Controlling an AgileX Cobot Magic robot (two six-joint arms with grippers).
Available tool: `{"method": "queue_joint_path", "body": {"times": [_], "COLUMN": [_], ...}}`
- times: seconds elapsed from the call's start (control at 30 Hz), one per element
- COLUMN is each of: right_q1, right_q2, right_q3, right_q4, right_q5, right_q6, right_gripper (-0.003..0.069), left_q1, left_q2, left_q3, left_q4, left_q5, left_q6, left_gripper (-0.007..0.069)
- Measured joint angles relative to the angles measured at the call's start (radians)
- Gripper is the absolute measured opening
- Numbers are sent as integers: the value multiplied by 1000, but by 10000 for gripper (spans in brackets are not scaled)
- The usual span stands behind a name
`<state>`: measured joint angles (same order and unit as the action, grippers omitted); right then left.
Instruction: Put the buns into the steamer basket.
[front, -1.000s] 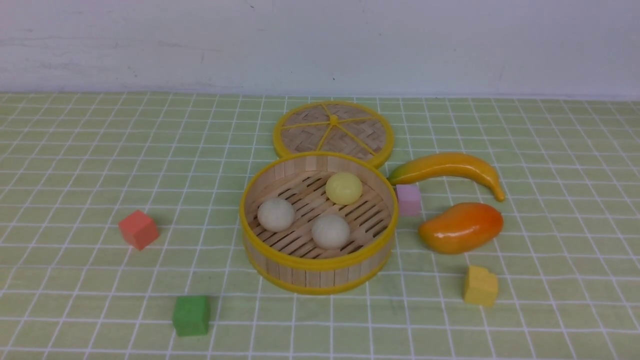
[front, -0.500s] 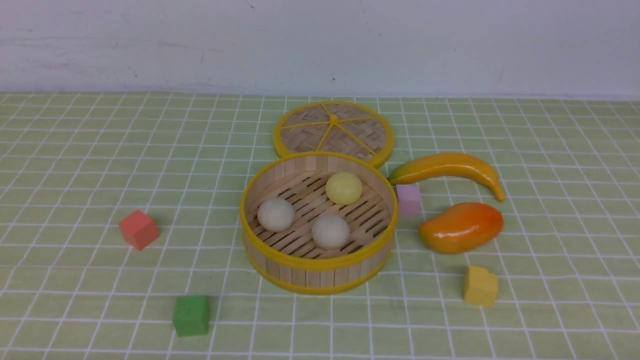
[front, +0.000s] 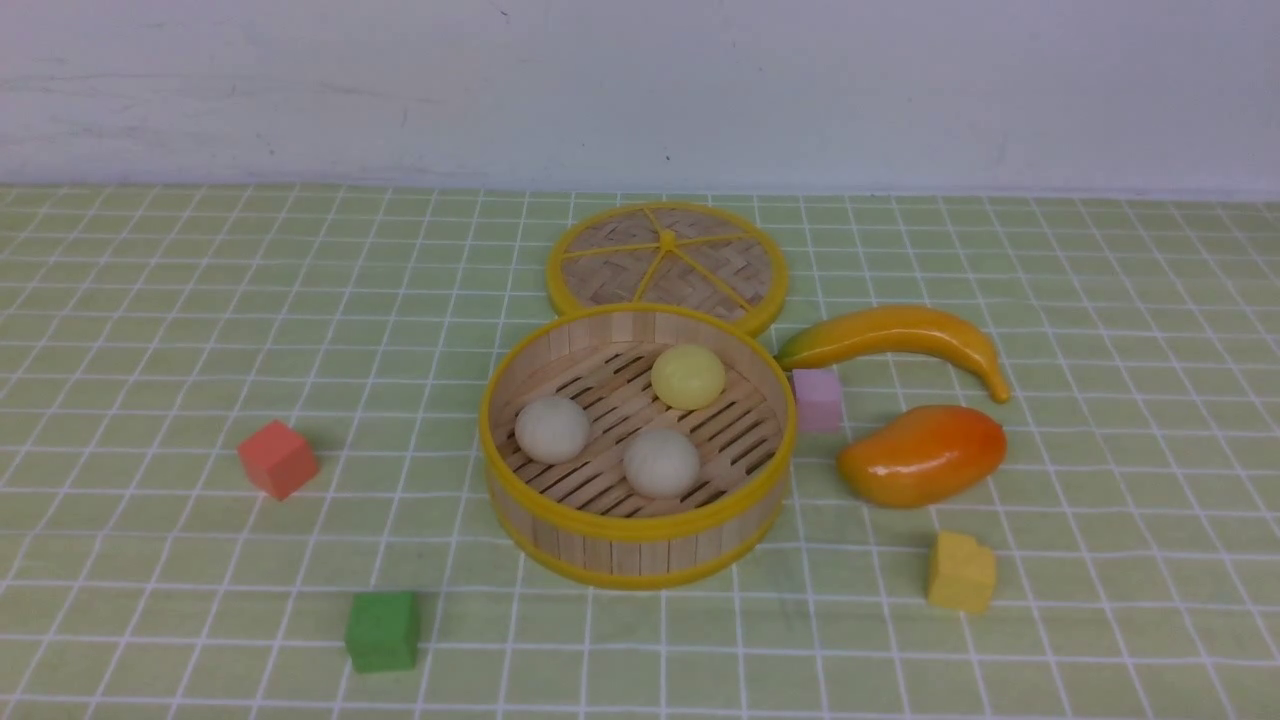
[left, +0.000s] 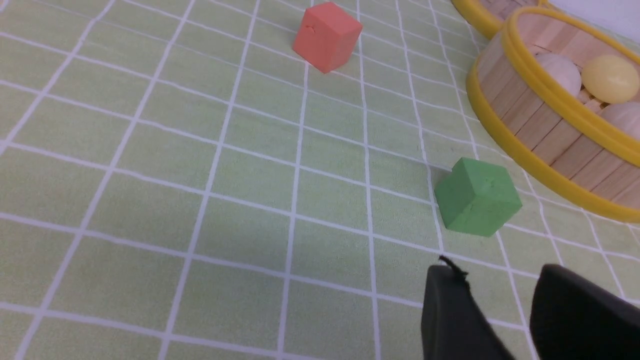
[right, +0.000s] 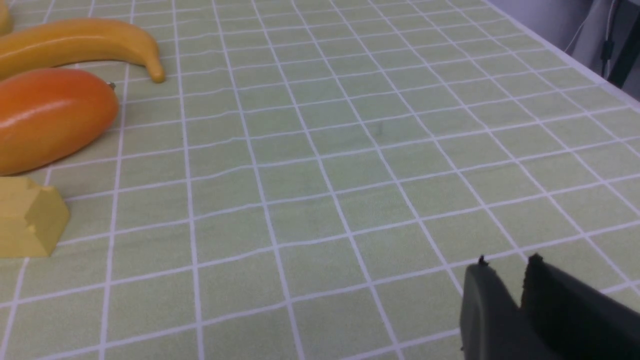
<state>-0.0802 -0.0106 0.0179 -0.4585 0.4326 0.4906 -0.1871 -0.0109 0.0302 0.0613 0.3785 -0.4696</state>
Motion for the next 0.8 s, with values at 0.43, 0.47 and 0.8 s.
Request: {"method": "queue_joint_path", "body": {"times": [0.43, 0.47, 0.8], "right_q1": [0, 0, 0], "right_q2": [0, 0, 0], "right_q3": [0, 0, 0], "right_q4": [0, 0, 0], "right_q5": [0, 0, 0], "right_q6": [0, 0, 0], "right_gripper": [140, 142, 155], "left_q1": [0, 0, 0], "left_q2": [0, 0, 0], "left_q3": [0, 0, 0], "left_q4": [0, 0, 0], "left_q5": [0, 0, 0], "left_q6": [0, 0, 0], "left_gripper": [238, 238, 238]}}
